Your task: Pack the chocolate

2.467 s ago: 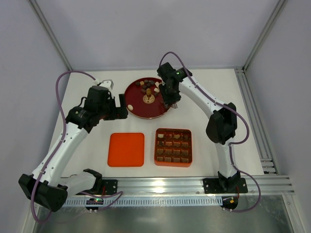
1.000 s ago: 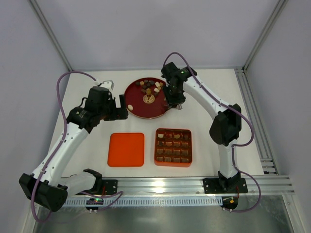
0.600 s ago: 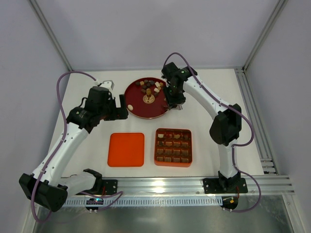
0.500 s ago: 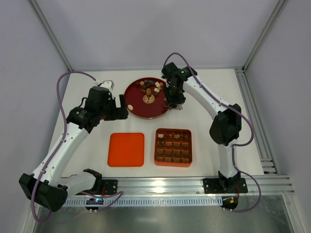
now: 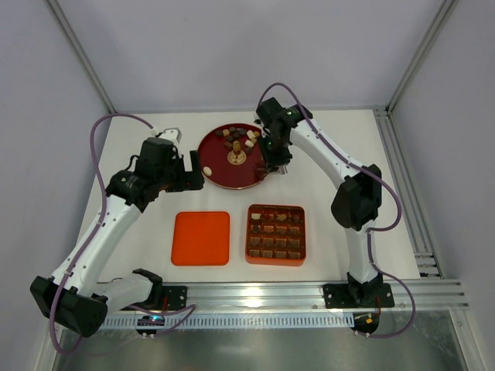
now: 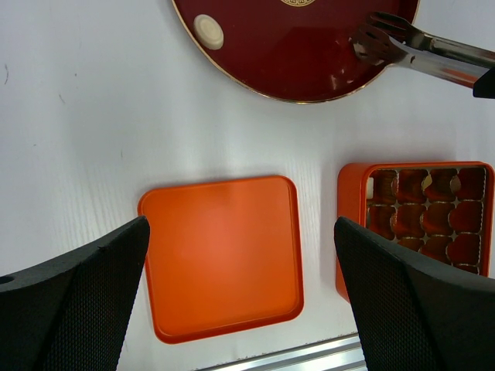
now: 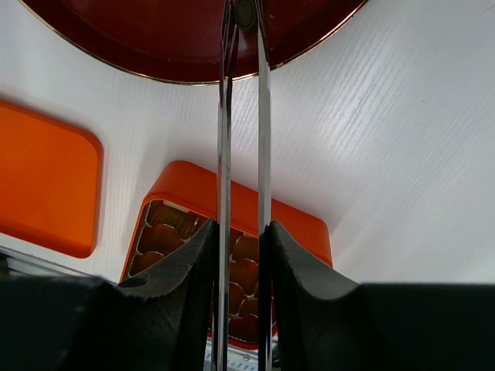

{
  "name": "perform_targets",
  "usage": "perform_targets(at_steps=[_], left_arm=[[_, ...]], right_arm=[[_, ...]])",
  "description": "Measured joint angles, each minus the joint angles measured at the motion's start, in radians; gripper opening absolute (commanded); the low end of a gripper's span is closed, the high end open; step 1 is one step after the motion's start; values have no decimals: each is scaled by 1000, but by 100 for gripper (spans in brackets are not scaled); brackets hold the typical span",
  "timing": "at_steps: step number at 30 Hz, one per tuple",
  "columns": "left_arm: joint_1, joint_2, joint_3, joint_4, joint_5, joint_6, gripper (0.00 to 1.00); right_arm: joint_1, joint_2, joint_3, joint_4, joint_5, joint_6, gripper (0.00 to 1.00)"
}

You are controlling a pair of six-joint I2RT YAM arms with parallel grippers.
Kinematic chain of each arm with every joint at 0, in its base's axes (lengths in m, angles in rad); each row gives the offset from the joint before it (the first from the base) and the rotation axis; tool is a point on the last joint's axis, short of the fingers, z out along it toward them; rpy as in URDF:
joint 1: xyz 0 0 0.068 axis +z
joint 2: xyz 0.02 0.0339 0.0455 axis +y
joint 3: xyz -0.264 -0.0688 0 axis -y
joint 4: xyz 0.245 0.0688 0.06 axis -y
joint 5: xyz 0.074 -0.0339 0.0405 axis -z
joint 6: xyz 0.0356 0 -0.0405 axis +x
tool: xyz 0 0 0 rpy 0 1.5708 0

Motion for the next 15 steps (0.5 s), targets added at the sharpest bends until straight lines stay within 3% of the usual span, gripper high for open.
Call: perform_targets(at_steps=[15], left_arm=[[0,0,-1,0,0,2,100]], right_arm=[[1,12,42,9,-18,11,33]])
